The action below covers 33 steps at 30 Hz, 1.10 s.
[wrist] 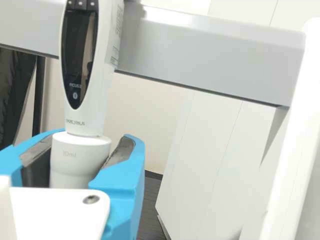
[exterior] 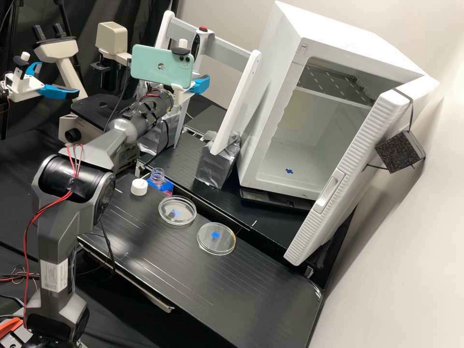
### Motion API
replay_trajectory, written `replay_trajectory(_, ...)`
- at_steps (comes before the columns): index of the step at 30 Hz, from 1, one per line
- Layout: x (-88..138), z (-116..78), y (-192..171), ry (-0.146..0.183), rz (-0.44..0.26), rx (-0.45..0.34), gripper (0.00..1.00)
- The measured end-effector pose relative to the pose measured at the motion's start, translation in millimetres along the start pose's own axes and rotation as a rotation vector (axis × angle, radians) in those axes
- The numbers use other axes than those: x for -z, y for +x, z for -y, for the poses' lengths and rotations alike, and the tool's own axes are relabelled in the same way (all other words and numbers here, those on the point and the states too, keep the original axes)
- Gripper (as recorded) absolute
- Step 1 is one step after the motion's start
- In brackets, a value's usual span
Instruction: Use the pipette
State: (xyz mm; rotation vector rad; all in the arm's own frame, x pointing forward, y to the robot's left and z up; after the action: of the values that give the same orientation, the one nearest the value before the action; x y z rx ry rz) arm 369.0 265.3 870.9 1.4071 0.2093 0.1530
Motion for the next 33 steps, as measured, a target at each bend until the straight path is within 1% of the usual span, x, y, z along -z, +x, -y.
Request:
replay_trajectory(5,-1,-0.4,0,0.000,0.002,0.000,0.00)
replay_trajectory(9,-2,-0.9,0,0.014,0.005,0.002,0.00)
replay_trajectory(11,-2,-0.9,0,0.007,0.003,0.002,0.00)
replay_trajectory(14,-2,-0.9,0,0.009,0.001,0.002,0.00)
replay_trajectory(23,-3,-1.3,1,0.031,-0.010,0.012,0.00)
replay_trajectory(29,-5,-4.4,0,0.037,-0.021,0.024,0.00)
replay_trajectory(31,-4,-8.5,-3,0.061,-0.020,0.035,0.00)
replay_trajectory(33,-4,-11.3,-5,0.064,-0.021,0.039,0.00)
